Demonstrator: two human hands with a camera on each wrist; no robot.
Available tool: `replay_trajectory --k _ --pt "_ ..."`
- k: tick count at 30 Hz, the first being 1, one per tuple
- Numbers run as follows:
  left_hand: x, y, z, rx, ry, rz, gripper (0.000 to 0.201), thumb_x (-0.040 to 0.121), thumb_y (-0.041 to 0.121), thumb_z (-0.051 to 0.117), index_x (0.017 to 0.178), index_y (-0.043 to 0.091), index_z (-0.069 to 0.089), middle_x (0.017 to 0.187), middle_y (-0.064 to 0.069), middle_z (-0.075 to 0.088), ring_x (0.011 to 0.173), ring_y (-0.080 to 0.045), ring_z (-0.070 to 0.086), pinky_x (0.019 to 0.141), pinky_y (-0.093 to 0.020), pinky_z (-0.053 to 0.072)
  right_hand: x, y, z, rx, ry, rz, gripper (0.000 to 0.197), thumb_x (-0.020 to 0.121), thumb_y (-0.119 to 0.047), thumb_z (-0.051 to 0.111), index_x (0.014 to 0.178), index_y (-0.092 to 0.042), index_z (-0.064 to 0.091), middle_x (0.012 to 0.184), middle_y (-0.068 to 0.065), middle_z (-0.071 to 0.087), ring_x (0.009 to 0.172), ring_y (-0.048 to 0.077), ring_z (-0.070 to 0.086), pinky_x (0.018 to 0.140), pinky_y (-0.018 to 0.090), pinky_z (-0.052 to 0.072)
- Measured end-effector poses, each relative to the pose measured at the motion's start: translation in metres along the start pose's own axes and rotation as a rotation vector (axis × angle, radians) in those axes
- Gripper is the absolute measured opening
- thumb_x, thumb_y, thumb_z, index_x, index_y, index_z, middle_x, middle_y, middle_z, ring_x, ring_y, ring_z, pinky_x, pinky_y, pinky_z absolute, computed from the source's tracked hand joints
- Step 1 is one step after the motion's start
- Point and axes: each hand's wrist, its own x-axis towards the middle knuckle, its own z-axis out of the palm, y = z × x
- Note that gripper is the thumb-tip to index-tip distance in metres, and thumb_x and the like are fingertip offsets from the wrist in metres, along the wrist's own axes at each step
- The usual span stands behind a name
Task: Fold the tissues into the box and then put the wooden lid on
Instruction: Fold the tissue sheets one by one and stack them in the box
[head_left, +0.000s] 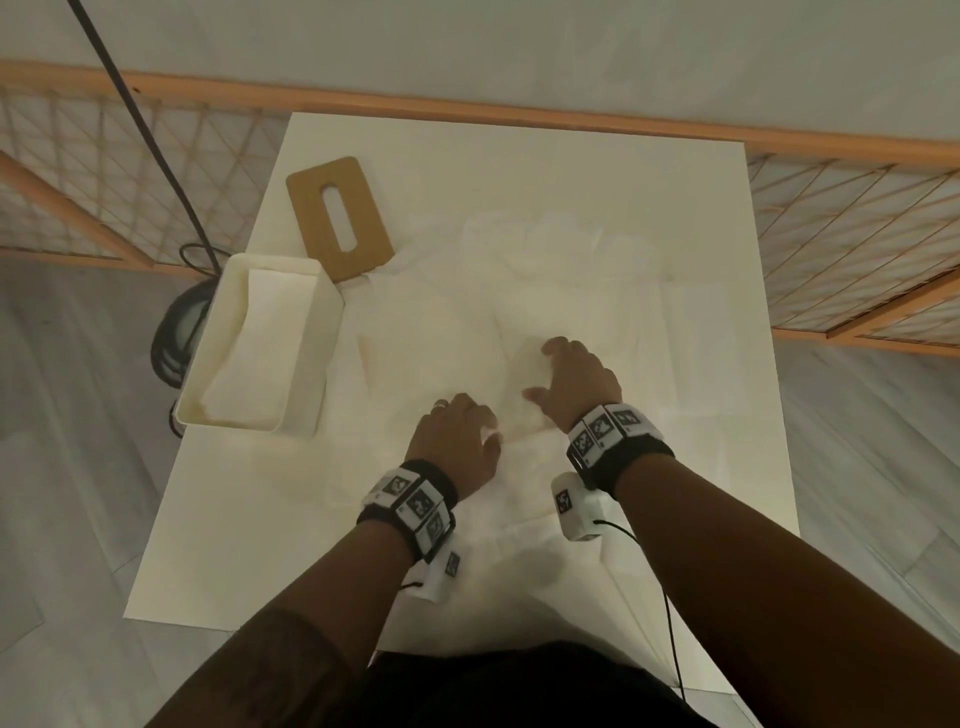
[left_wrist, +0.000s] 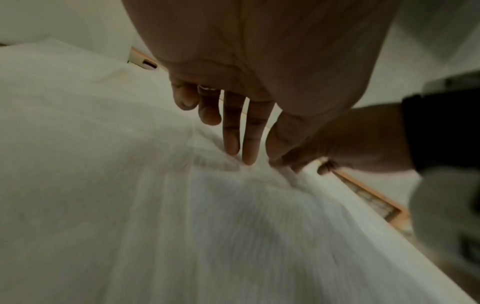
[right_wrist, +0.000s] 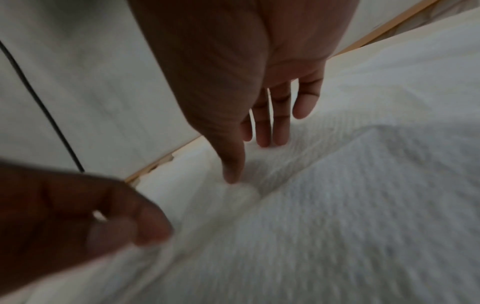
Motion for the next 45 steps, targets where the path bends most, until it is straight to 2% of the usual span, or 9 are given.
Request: replay_trajectory --k 10,15,18,23,26,29,37,42,45 --pt "0.078 -0.012 -0.064 -0.367 0.117 -0.151 0.047 0.093 0.044 0.066 0.133 0.021 0.056 0.134 -0.005 0.055 0.122 -0.025 0.055 0.104 -0.036 0.044 -0.009 0.005 -0.015 0.006 0.216 -0.129 0.022 0.102 -0.028 0.056 0.121 -0.026 0.067 0.118 -0.003 0.067 0.104 0.021 0.065 0.092 0.043 0.051" --pt "0.099 -0.009 -0.083 -0.552 -0.05 -0.144 0.07 0.099 0.049 0.058 0.157 0.023 0.03 0.163 0.001 0.033 0.148 -0.02 0.032 0.12 -0.038 0.027 -0.017 0.017 -0.027 0.085 0.392 -0.385 0.019 0.091 -0.017 0.073 0.102 -0.032 0.076 0.106 -0.01 0.071 0.103 0.02 0.066 0.085 0.047 0.052" --pt "0.106 -0.007 -0.087 -0.709 -0.135 -0.178 0.057 0.099 0.04 0.061 0.15 0.021 0.044 0.152 -0.003 0.047 0.141 -0.021 0.042 0.111 -0.032 0.033 -0.014 0.025 -0.035 0.159 0.412 -0.498 0.023 0.088 -0.011 0.075 0.093 -0.033 0.078 0.109 -0.011 0.07 0.11 0.015 0.062 0.085 0.044 0.053" --pt "0.093 -0.015 -0.082 -1.056 -0.177 -0.253 0.035 0.084 0.026 0.079 0.116 0.014 0.074 0.12 -0.01 0.073 0.118 -0.033 0.065 0.107 -0.042 0.047 -0.019 0.024 -0.053 0.573 0.295 -0.404 0.046 0.095 -0.015 0.07 0.109 -0.058 0.061 0.133 -0.007 0.055 0.122 0.005 0.053 0.095 0.018 0.046" --pt "0.075 -0.011 -0.078 -1.357 -0.105 -0.33 0.023 0.09 0.009 0.072 0.113 0.01 0.073 0.112 -0.013 0.074 0.108 -0.034 0.069 0.106 -0.048 0.05 -0.022 0.017 -0.049 0.984 0.17 -0.008 0.065 0.09 -0.041 0.075 0.145 -0.039 0.04 0.15 -0.003 0.035 0.129 0.014 0.048 0.1 0.032 0.051" --pt "0.065 -0.011 -0.07 -1.453 0.003 -0.362 0.03 0.091 0.004 0.069 0.119 0.017 0.069 0.106 -0.005 0.076 0.098 -0.025 0.071 0.089 -0.04 0.056 -0.019 0.012 -0.04 1.334 -0.09 0.228 0.078 0.089 -0.04 0.076 0.151 -0.022 0.033 0.134 0.003 0.054 0.124 0.023 0.056 0.098 0.038 0.055" --pt "0.042 -0.031 -0.072 -1.668 0.033 -0.365 0.053 0.082 0.014 0.077 0.132 0.006 0.063 0.13 -0.013 0.068 0.121 -0.034 0.063 0.107 -0.051 0.047 -0.009 0.013 -0.042 1.212 -0.201 0.105 0.033 0.091 -0.022 0.075 0.12 -0.006 0.07 0.116 0.008 0.075 0.113 0.029 0.07 0.1 0.044 0.055" --pt "0.033 -0.035 -0.087 -1.404 -0.039 -0.248 0.022 0.078 0.019 0.074 0.1 0.019 0.075 0.1 0.0 0.073 0.083 -0.017 0.059 0.07 -0.029 0.041 -0.02 0.018 -0.066 1.092 -0.194 0.056 0.031 0.099 -0.027 0.066 0.124 -0.01 0.066 0.113 0.007 0.076 0.105 0.025 0.073 0.084 0.037 0.062" --pt "0.03 -0.038 -0.091 -1.201 -0.024 -0.154 0.011 0.089 0.022 0.073 0.098 0.025 0.079 0.101 -0.005 0.073 0.079 -0.018 0.058 0.074 -0.03 0.044 -0.027 0.023 -0.082 1.021 -0.194 -0.033 0.028 0.101 -0.022 0.063 0.126 -0.01 0.065 0.106 0.004 0.076 0.085 0.011 0.076 0.065 0.018 0.057"
